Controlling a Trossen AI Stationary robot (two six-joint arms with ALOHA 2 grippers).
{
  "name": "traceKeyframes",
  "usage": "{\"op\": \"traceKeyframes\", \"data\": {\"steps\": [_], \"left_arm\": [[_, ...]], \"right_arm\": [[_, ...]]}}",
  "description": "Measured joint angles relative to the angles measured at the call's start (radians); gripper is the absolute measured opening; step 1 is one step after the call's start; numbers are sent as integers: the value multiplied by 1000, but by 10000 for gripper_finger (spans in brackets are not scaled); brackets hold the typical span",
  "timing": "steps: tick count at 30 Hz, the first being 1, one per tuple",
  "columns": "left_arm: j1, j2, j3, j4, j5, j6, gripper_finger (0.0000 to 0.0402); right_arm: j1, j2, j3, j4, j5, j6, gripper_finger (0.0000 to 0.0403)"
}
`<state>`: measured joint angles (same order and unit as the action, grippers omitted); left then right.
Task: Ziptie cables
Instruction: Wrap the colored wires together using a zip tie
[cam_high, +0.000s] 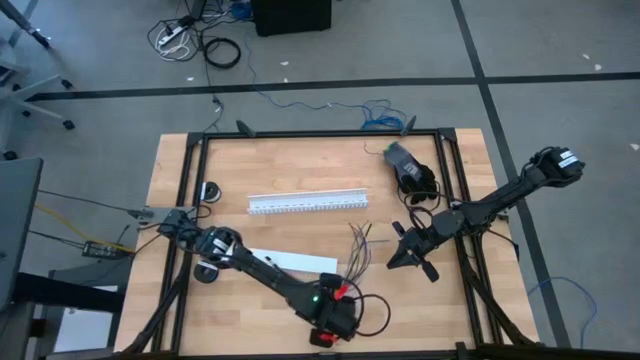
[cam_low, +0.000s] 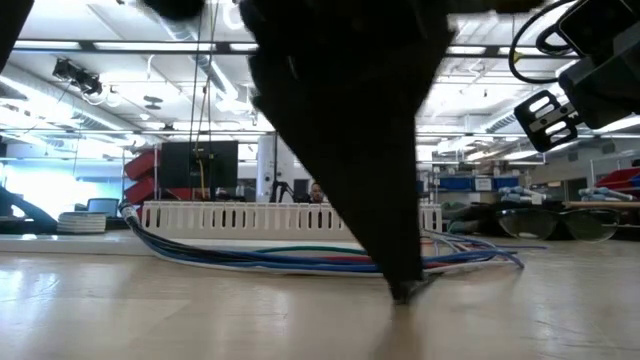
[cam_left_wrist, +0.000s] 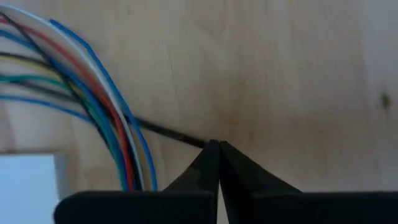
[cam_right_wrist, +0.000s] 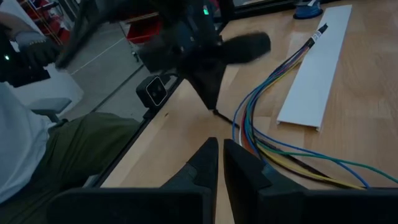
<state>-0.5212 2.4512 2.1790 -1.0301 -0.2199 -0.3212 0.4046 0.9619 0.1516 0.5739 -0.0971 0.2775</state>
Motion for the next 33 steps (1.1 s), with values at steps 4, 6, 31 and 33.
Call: {"op": "traceKeyframes", "data": {"steps": [4, 6, 31, 33], "left_arm": [[-5, -1, 87, -155, -53, -34, 0], [-10, -1, 116, -210, -87, -62, 0], [15, -5, 151, -200, -21, -881, 91], [3, -4, 150, -236, -49, -889, 105]], "right_arm": [[0, 0, 0, 0, 0, 0, 22], [0, 0, 0, 0, 0, 0, 22], [0, 14, 0, -21, 0, 9, 22], [-2, 34, 0, -23, 1, 8, 22]]}}
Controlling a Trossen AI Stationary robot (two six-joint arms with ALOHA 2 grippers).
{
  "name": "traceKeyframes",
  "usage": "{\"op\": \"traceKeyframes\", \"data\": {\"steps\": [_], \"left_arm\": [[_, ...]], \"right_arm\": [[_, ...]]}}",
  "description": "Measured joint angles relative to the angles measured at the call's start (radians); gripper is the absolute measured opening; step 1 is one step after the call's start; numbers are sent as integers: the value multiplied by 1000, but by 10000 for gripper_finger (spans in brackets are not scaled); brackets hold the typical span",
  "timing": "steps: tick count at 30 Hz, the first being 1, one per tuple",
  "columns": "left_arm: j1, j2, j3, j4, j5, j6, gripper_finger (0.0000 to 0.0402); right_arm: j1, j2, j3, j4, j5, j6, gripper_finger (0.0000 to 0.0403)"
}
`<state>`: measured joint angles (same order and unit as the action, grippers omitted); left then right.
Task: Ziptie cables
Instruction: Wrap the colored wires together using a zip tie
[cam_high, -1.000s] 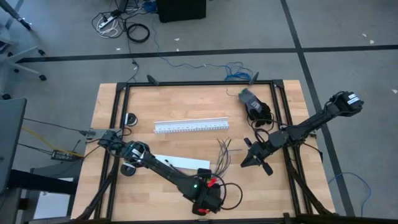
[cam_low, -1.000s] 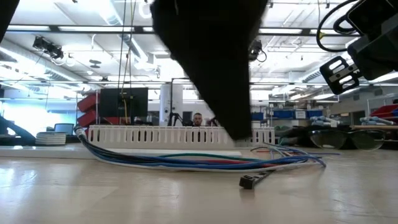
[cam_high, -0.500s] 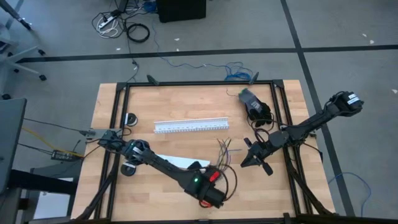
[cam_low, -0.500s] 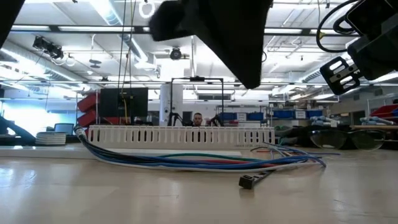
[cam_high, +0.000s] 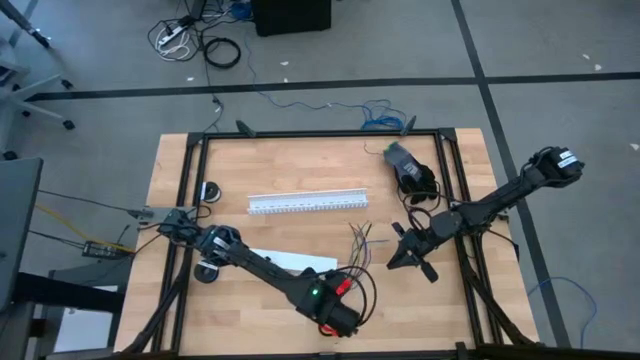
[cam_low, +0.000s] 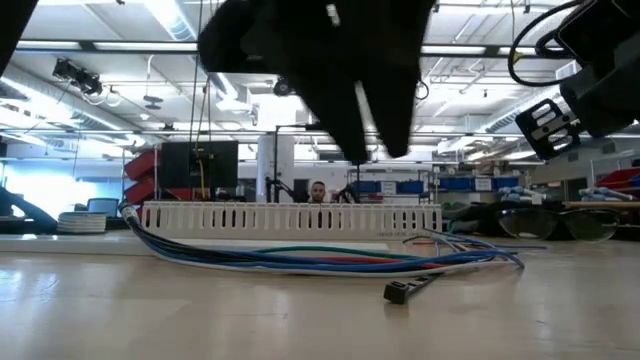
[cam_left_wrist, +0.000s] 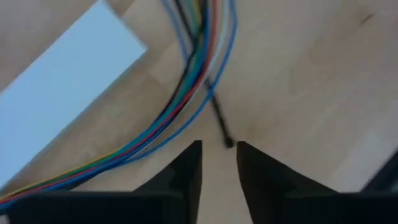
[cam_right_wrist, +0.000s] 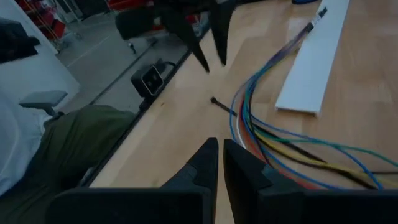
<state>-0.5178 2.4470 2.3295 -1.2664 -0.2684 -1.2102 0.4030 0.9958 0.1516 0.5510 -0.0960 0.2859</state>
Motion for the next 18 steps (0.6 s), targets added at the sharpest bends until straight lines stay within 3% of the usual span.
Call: {"op": "traceKeyframes", "data": {"steps": [9, 13, 18], "left_arm": [[-90, 0, 2, -98, -220, -125, 103], [-153, 0, 2, -86, -323, -171, 102], [-235, 0, 2, -93, -456, -283, 101]], "right_arm": [[-44, 154, 5, 106, -6, 27, 22], [-43, 253, 70, 161, -87, 26, 22], [-14, 414, 185, 159, -106, 1, 22]]}}
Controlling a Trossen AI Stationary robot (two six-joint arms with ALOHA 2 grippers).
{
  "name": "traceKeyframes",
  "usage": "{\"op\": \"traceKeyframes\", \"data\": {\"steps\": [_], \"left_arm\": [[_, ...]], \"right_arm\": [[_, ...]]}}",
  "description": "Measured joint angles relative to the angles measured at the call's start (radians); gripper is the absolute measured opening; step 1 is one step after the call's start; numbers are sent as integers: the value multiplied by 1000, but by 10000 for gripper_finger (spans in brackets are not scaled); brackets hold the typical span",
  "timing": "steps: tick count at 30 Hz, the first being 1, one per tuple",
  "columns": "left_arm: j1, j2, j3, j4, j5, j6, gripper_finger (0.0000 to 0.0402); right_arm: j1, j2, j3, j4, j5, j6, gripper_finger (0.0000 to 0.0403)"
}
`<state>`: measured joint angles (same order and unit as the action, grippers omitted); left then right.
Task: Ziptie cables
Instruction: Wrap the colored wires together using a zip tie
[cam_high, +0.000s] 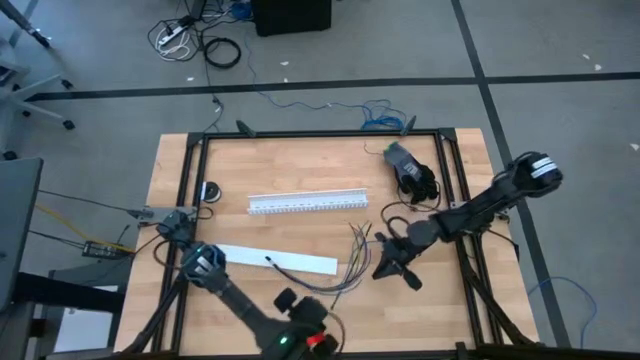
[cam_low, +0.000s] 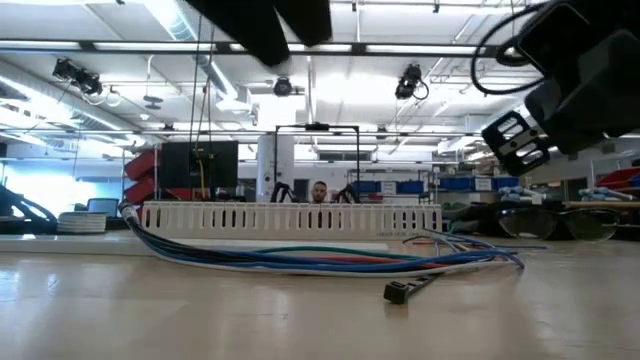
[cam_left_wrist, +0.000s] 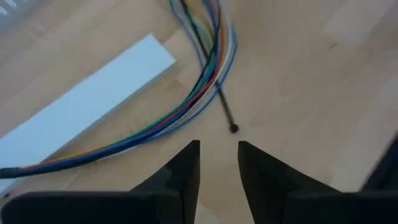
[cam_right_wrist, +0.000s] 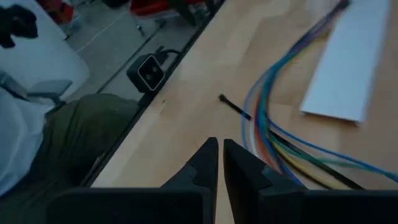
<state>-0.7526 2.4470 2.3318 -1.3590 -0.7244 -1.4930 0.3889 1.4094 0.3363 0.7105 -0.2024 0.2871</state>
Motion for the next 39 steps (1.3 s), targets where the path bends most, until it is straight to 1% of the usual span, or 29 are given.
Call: {"op": "traceKeyframes", "data": {"steps": [2, 4, 7, 10, 13, 17, 19, 22, 27, 30, 35, 39], "left_arm": [[-32, 0, -5, 10, -39, -37, 101], [-61, -3, -46, 48, -68, -82, 101], [-87, -3, -137, 138, -71, -148, 101], [-92, -3, -255, 245, -69, -225, 101], [-91, 1, -356, 310, -112, -271, 101], [-89, -2, -423, 317, -184, -261, 101], [-88, -2, -450, 327, -227, -193, 100], [-85, -2, -497, 364, -256, -121, 93], [-73, -10, -578, 511, -279, 61, 73], [-63, -10, -599, 580, -298, 166, 58], [-31, -10, -599, 649, -265, 346, 39], [9, -10, -599, 723, -196, 493, 27]], "right_arm": [[15, 73, 46, 0, -2, -8, 22], [33, 150, 96, 0, 20, -24, 19], [55, 256, 170, 3, 86, -29, 6], [69, 346, 246, 7, 130, -24, 2], [80, 414, 306, 5, 165, -20, 1], [94, 464, 356, 7, 184, 3, 1], [96, 480, 370, 5, 184, 17, 1], [96, 502, 386, 9, 187, 33, 0], [95, 521, 401, 3, 214, 37, 0], [95, 521, 401, -6, 218, 45, 0], [103, 521, 401, -34, 241, 61, 0], [110, 520, 401, -32, 240, 63, 0]]}}
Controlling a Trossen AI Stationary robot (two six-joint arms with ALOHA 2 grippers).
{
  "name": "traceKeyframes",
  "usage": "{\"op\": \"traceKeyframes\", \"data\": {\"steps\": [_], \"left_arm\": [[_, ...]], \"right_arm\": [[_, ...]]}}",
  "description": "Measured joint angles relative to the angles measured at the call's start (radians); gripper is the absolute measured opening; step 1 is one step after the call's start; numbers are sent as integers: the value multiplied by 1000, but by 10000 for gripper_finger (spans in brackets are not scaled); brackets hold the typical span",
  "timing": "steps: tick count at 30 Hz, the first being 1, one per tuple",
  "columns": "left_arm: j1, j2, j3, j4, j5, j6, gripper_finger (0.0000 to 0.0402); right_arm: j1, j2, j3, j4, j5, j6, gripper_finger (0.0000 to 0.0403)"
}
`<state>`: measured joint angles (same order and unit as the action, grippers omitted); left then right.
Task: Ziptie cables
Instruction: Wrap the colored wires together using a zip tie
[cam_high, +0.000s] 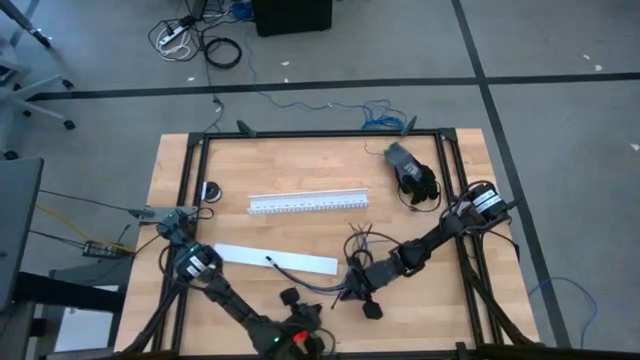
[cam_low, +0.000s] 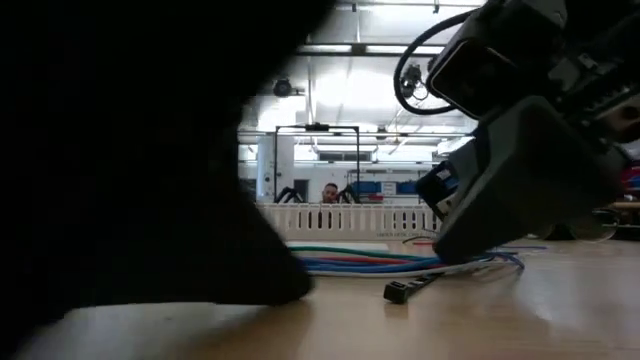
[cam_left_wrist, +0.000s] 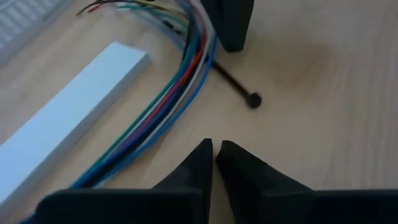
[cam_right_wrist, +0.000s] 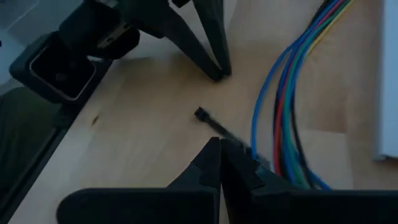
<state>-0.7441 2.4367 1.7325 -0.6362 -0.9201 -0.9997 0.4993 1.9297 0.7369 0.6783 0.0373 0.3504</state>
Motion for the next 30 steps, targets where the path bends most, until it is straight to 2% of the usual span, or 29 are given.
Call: {"op": "traceKeyframes", "data": {"steps": [11, 30], "left_arm": [[68, -2, 2, 108, 144, 208, 2], [96, -6, 1, 109, 200, 232, 0]], "right_arm": [[35, 0, 0, -3, 37, 12, 0], [42, 0, 0, -28, 41, 8, 0]]}}
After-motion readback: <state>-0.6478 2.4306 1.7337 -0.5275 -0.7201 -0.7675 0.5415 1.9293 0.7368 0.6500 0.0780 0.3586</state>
